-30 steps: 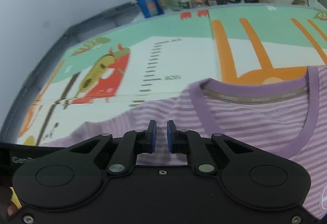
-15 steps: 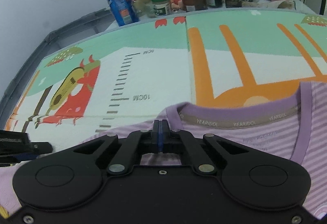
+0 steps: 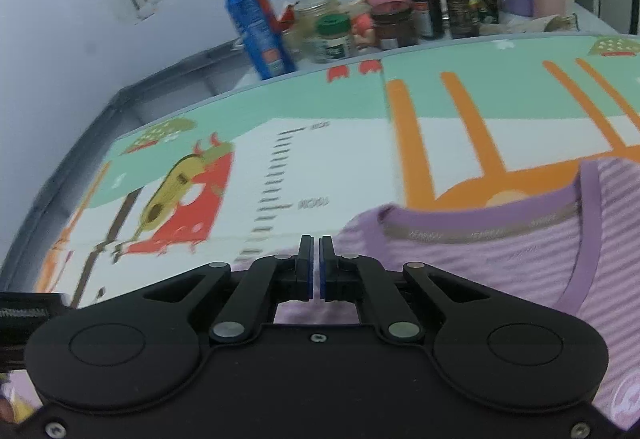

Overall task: Fold clothes
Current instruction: 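Grasp the shirt below the collar with the right tool while the left tool pinches the body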

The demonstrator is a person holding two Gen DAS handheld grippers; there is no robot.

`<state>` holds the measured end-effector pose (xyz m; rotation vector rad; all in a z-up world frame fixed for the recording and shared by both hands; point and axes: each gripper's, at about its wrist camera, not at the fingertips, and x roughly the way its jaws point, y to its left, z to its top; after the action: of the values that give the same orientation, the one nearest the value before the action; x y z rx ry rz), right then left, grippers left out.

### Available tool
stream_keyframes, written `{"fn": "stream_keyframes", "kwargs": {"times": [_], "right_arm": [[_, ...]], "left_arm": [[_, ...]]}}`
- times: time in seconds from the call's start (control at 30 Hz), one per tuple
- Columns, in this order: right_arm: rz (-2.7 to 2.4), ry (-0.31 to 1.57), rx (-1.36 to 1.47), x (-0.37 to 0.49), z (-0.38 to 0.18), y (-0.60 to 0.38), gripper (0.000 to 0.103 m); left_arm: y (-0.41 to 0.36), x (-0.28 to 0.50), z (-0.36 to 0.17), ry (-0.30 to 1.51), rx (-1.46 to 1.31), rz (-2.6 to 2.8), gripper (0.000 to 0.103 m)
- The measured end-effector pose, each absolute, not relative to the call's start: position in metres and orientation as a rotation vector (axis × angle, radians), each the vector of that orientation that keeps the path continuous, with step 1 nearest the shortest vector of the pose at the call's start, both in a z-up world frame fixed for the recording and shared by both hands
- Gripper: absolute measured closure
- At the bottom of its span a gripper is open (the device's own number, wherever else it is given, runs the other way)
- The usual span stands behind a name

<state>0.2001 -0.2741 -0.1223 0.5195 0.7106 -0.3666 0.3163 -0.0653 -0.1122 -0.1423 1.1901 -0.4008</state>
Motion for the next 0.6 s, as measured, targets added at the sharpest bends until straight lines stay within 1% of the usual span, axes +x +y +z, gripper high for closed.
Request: {"fn": "stream_keyframes", "kwargs": {"times": [0.2,0.27,0.4,0.5,0.53,0.57,0.6], "right_arm": [[-0.359,0.789,0.522,0.191,-0.138,-0.264,0.101],[-0.360,0.786,0.528,0.186,-0.144,-0.266,0.103],[-0.383,0.787,0.521,0.180,-0.147,-0.271,0.103],[-0.397,0.797,0.497,0.181,-0.147,-0.274,0.103],[-0.396,0.802,0.496,0.182,-0.147,-0.275,0.103],[-0.399,0.805,0.495,0.183,-0.147,-0.275,0.103],[-0.404,0.806,0.492,0.184,-0.147,-0.275,0.103]], "left_arm": [[-0.068,0.318,-0.123,1.196,-0.068,-0.331,0.056],[-0.068,0.318,-0.126,1.196,-0.045,-0.305,0.056],[-0.049,0.321,-0.126,1.197,-0.057,-0.263,0.055],[-0.030,0.322,-0.128,1.188,-0.049,-0.209,0.060],[-0.021,0.323,-0.128,1.191,-0.078,-0.214,0.064],[-0.012,0.323,-0.129,1.194,-0.103,-0.215,0.072],[-0.006,0.323,-0.129,1.201,-0.112,-0.202,0.077]]}}
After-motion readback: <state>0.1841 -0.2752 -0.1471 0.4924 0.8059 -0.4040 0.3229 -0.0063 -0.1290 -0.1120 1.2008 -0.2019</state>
